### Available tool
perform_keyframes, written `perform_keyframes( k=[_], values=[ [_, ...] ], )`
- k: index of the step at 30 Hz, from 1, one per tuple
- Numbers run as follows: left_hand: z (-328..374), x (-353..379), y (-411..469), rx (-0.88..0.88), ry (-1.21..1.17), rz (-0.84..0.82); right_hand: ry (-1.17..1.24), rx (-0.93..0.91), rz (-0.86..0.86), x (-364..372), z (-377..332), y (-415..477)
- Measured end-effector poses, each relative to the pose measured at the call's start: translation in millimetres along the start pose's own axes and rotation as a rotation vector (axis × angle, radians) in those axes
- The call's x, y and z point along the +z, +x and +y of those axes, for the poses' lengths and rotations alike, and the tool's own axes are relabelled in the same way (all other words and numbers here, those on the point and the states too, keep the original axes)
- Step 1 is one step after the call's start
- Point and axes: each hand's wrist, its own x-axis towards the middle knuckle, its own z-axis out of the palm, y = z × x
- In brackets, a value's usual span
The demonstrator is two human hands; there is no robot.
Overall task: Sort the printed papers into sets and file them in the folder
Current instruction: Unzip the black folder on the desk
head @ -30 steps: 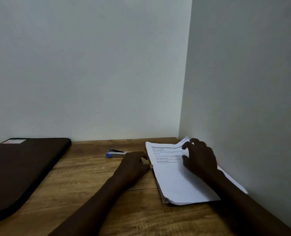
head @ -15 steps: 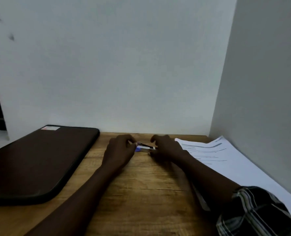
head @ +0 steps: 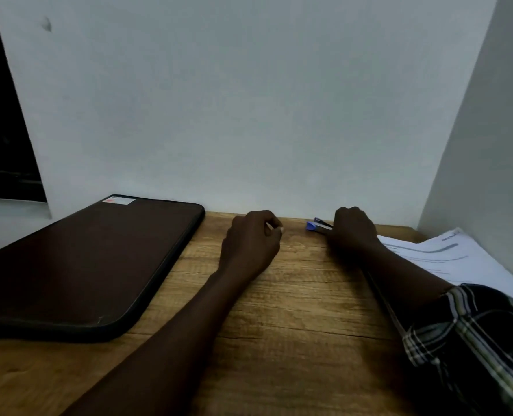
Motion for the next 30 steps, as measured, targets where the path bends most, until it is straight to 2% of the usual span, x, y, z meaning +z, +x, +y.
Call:
perform_keyframes(
  k=[9, 14, 17, 23, 30],
  values=[
    [-1, -3, 1, -0.014, -0.069, 0.034, 0.249, -0.083, -0.010, -12, -17, -14],
    [0, -22, -3, -0.094, -0.147, 0.113, 0.323, -0.148, -0.187, -24, -45, -45],
    [-12, -49, -2, -0.168, -0.175, 0.143, 0.398, -0.169, -0.204, -30, -70, -56],
    [-54, -133, -5, -0.270, 0.059, 0.236, 0.509, -0.231, -0.279, -37, -130, -76],
    [-110, -208, -22, -0.556, 0.412, 0.133, 0.689, -0.178, -0.465, -23, -187, -100]
  ],
)
